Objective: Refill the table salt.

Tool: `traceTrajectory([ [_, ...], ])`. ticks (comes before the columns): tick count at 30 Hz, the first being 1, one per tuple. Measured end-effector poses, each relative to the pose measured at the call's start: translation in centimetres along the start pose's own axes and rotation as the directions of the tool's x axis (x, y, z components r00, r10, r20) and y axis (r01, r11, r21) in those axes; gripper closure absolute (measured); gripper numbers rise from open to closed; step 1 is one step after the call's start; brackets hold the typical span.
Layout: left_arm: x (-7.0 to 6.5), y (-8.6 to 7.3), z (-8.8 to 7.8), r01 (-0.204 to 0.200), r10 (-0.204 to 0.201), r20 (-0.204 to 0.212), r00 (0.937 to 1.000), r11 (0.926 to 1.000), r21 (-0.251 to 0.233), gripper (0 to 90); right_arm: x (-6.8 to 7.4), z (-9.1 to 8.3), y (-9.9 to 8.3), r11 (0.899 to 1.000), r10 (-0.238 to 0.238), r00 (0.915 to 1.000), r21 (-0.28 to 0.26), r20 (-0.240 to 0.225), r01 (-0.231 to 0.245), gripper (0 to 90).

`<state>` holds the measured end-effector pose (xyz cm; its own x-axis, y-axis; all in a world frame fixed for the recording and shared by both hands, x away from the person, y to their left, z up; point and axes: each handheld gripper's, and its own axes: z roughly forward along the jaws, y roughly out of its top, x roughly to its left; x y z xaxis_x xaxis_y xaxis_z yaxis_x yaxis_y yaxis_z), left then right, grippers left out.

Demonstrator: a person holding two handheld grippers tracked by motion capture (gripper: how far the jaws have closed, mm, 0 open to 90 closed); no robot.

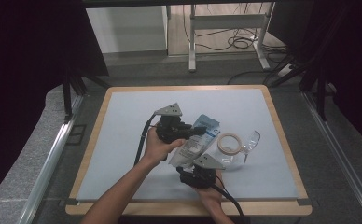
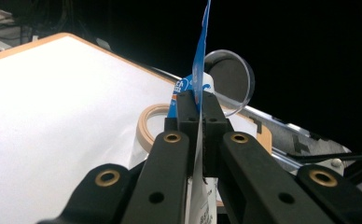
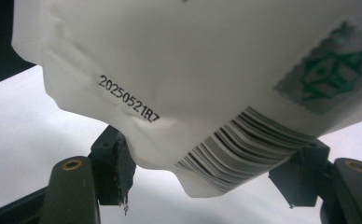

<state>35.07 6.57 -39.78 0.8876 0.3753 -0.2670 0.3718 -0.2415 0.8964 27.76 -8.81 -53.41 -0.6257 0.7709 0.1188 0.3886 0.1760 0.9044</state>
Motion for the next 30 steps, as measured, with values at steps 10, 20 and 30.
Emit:
traceTrajectory([
  [10, 0.2, 0.8, 1.3, -0.014, 0.014, 0.003, 0.9999, 0.9981, 0.060, 90.0, 0.1, -0.3, 0.0, 0.999, 0.044, 0.9987, 0.007, 0.025, -0.044, 34.3],
  [20, 0.1, 1.8, 3.3, -0.031, 0.030, 0.006, 0.9995, 0.9938, 0.107, 90.0, -0.6, -0.6, 0.0, 0.997, 0.080, 0.9956, -0.003, 0.048, -0.080, 35.3],
  [30, 0.5, 2.2, 4.8, -0.035, 0.036, -0.001, 0.9994, 0.9872, 0.155, 90.0, -0.9, -0.6, 0.0, 0.995, 0.101, 0.9940, -0.009, 0.043, -0.100, 35.4],
])
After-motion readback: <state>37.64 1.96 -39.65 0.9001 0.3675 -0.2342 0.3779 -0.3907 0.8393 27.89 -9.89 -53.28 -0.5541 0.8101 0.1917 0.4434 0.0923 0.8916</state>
